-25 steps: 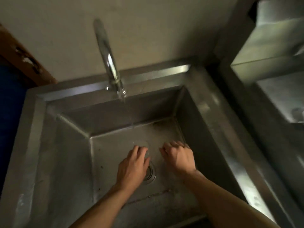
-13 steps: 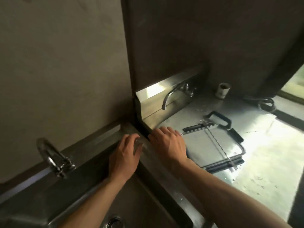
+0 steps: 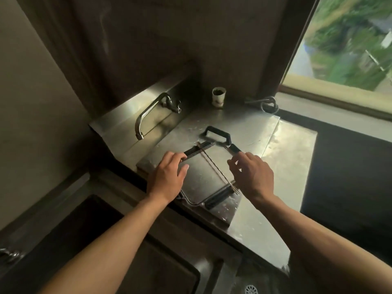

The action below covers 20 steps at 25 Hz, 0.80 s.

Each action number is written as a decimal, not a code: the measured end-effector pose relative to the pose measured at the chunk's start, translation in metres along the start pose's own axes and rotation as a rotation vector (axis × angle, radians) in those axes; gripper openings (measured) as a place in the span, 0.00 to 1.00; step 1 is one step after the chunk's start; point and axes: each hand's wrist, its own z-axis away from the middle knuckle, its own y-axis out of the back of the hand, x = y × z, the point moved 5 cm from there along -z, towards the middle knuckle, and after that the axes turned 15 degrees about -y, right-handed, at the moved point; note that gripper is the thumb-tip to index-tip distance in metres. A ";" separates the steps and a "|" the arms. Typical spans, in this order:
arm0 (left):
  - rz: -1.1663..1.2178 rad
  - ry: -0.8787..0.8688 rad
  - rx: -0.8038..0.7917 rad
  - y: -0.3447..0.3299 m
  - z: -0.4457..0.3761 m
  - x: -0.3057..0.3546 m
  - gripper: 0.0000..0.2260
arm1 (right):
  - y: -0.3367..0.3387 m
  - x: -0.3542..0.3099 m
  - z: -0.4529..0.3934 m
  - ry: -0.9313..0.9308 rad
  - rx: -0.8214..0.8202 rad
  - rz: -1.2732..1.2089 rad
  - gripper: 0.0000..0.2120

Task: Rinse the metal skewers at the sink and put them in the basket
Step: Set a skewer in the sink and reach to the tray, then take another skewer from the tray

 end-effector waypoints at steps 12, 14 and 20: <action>-0.102 -0.006 -0.427 -0.118 -0.063 -0.039 0.17 | -0.105 0.022 -0.030 -0.059 -0.299 0.113 0.15; -0.214 -0.104 -0.480 -0.130 -0.069 -0.036 0.17 | -0.112 0.023 -0.030 -0.053 -0.295 0.122 0.12; -0.238 -0.190 -0.402 -0.140 -0.080 -0.037 0.08 | -0.116 0.022 -0.037 -0.043 -0.263 0.098 0.10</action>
